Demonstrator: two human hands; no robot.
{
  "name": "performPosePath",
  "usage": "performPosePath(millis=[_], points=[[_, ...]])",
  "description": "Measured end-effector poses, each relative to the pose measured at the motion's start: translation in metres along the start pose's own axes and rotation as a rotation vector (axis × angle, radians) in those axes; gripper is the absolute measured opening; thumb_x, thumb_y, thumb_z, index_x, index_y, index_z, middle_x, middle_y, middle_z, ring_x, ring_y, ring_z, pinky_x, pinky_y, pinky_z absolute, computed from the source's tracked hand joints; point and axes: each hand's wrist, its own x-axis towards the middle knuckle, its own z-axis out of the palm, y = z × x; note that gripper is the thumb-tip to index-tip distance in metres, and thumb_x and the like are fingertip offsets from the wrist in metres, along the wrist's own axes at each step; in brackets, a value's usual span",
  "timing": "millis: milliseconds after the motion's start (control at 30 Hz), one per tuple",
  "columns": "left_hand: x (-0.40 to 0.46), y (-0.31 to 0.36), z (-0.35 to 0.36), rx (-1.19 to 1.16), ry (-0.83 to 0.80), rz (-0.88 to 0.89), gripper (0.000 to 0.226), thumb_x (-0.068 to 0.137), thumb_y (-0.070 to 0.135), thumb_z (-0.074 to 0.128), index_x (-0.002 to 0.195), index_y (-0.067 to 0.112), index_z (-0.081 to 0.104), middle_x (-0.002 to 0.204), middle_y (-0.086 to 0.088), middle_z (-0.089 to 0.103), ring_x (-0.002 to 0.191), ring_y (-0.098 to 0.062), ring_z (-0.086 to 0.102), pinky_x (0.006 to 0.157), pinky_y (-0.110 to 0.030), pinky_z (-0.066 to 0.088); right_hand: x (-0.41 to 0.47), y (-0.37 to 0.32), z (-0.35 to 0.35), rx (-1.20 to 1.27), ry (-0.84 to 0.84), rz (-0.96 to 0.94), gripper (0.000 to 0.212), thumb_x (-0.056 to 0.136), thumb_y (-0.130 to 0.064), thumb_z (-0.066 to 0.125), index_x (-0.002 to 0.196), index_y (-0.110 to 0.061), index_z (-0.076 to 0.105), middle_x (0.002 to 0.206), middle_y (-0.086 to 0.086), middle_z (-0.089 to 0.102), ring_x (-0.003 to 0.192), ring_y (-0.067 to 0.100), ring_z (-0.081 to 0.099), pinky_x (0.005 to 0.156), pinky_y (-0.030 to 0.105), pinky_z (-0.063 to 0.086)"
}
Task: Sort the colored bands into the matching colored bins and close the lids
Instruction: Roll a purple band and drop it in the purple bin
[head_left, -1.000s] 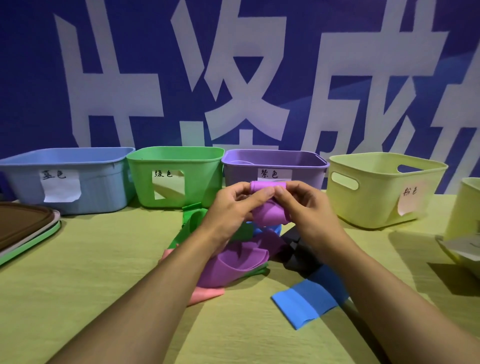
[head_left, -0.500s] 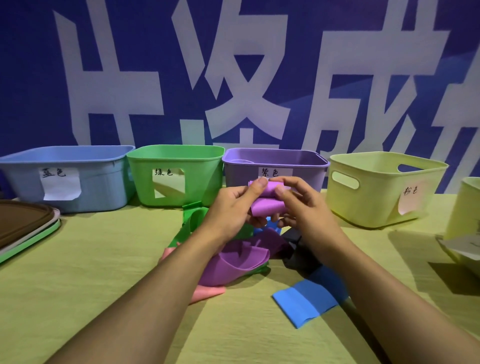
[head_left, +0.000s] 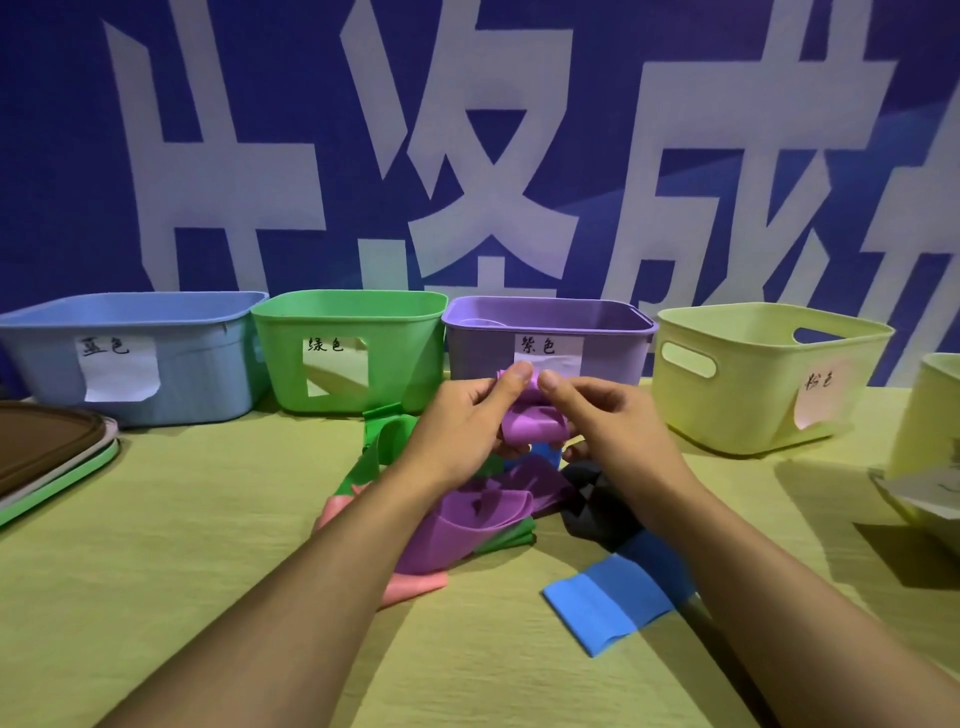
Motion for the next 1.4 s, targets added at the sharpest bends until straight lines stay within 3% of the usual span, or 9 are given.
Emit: performPosePath(millis=[133,300,433,567,733,967,1100,1300,1400], points=[[0.006,-0.006,-0.002,0.074,0.023,-0.017,0.066,0.089,0.081,0.045,0.091,0.026,0.082,0.077,-0.001,0.079,0.081,-0.026,0.076,0.089,-0.048,0.059,0.001,0.003,0.0,-0.008,0.001,0.001,0.026,0.096,-0.042,0.067,0.106,-0.021,0.078,0.091,-0.001,0.08,0.074,0.01,0.069,0.063,0.027,0.054],[0.007,-0.009,0.0,0.071,0.014,-0.051,0.059,0.093,0.076,0.044,0.091,0.03,0.082,0.081,-0.002,0.079,0.088,-0.027,0.076,0.093,-0.053,0.057,0.003,0.004,0.0,0.049,-0.01,0.01,0.024,0.098,-0.035,0.065,0.109,-0.018,0.078,0.093,0.002,0.079,0.074,0.007,0.069,0.061,0.022,0.053],[0.009,-0.011,0.001,-0.003,-0.007,-0.068,0.067,0.08,0.085,0.047,0.093,0.03,0.082,0.085,-0.005,0.08,0.089,-0.029,0.077,0.095,-0.054,0.057,0.004,0.005,0.0,0.09,-0.023,0.029,0.024,0.099,-0.032,0.064,0.11,-0.016,0.078,0.092,0.004,0.079,0.071,0.009,0.068,0.06,0.022,0.053],[0.007,-0.008,0.004,-0.233,-0.052,-0.083,0.054,0.092,0.052,0.059,0.111,0.004,0.076,0.103,-0.025,0.076,0.097,-0.036,0.075,0.087,-0.043,0.063,0.005,0.005,-0.001,0.167,-0.047,0.039,0.019,0.1,-0.023,0.064,0.113,-0.014,0.075,0.097,0.009,0.078,0.075,0.014,0.071,0.06,0.022,0.054],[0.006,-0.005,0.002,-0.257,-0.066,-0.05,0.027,0.103,0.019,0.057,0.121,0.002,0.07,0.114,-0.025,0.073,0.107,-0.036,0.072,0.095,-0.049,0.059,0.004,0.006,-0.001,0.224,-0.074,0.064,0.021,0.1,-0.014,0.064,0.118,-0.018,0.072,0.098,0.012,0.076,0.075,0.016,0.072,0.063,0.025,0.055],[0.004,-0.004,0.001,-0.261,-0.11,0.015,0.018,0.103,0.007,0.056,0.114,0.013,0.069,0.1,-0.005,0.075,0.088,-0.009,0.073,0.08,-0.026,0.061,0.004,0.002,-0.002,0.294,-0.084,0.11,0.02,0.1,-0.013,0.062,0.118,-0.018,0.071,0.094,0.012,0.075,0.079,0.021,0.072,0.068,0.031,0.058],[0.003,-0.002,0.002,-0.264,-0.139,0.033,0.019,0.102,0.005,0.057,0.116,0.012,0.068,0.101,-0.004,0.075,0.09,-0.007,0.072,0.08,-0.023,0.06,0.003,0.001,0.0,0.31,-0.033,0.092,0.027,0.096,-0.031,0.065,0.116,-0.014,0.071,0.096,0.013,0.076,0.084,0.025,0.075,0.071,0.032,0.061],[0.003,-0.001,0.002,-0.294,-0.152,0.058,0.025,0.1,0.003,0.059,0.12,0.015,0.067,0.113,-0.008,0.076,0.105,-0.014,0.072,0.093,-0.027,0.058,0.006,0.002,-0.002,0.412,-0.026,0.172,0.037,0.09,-0.032,0.072,0.113,-0.003,0.073,0.091,0.02,0.075,0.079,0.024,0.074,0.072,0.03,0.062],[0.002,0.0,0.001,-0.277,-0.16,0.086,0.029,0.099,-0.001,0.06,0.124,0.013,0.065,0.117,-0.008,0.074,0.109,-0.013,0.07,0.097,-0.025,0.055,0.009,0.005,-0.005,0.475,-0.052,0.235,0.033,0.091,-0.03,0.073,0.104,0.0,0.077,0.075,0.017,0.062,0.065,0.02,0.058,0.079,0.033,0.062]])
